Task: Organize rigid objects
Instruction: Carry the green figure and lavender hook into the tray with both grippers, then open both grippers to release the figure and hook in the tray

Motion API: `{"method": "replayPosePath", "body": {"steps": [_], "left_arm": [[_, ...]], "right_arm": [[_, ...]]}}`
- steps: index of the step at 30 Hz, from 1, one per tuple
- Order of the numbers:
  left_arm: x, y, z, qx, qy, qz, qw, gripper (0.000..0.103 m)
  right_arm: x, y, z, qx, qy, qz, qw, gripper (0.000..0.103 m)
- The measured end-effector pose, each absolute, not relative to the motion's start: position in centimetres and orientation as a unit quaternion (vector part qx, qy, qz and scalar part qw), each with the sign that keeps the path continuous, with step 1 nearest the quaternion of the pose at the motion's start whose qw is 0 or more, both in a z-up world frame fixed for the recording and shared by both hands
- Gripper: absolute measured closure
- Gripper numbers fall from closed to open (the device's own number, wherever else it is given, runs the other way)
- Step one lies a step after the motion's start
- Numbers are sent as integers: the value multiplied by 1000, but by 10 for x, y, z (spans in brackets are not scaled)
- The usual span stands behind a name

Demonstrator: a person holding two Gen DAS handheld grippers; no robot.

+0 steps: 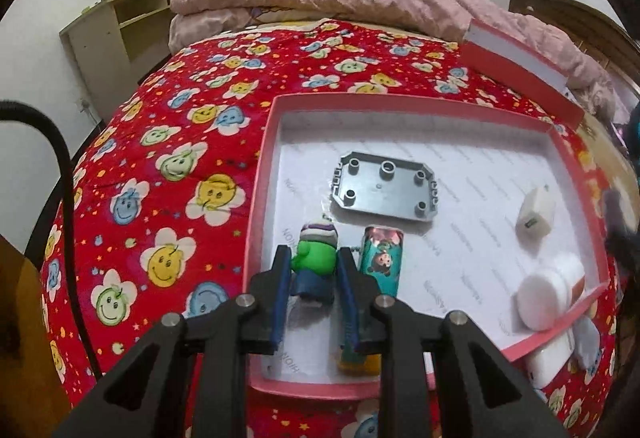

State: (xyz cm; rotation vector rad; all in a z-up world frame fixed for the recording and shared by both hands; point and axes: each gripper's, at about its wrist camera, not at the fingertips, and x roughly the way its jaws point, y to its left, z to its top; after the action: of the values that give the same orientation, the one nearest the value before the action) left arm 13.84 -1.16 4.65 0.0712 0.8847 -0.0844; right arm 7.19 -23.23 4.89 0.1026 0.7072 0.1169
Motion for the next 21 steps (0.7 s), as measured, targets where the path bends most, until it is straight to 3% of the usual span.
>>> {"method": "replayPosePath", "body": {"steps": [15, 21], "left_arm": [[135, -11, 45, 43, 424, -31, 904, 77], [134, -18, 45, 50, 424, -45, 903, 64]], "right_arm": [[154, -235, 20, 38, 392, 35, 919, 88], [164, -230, 15, 6, 397, 49, 917, 88]]}}
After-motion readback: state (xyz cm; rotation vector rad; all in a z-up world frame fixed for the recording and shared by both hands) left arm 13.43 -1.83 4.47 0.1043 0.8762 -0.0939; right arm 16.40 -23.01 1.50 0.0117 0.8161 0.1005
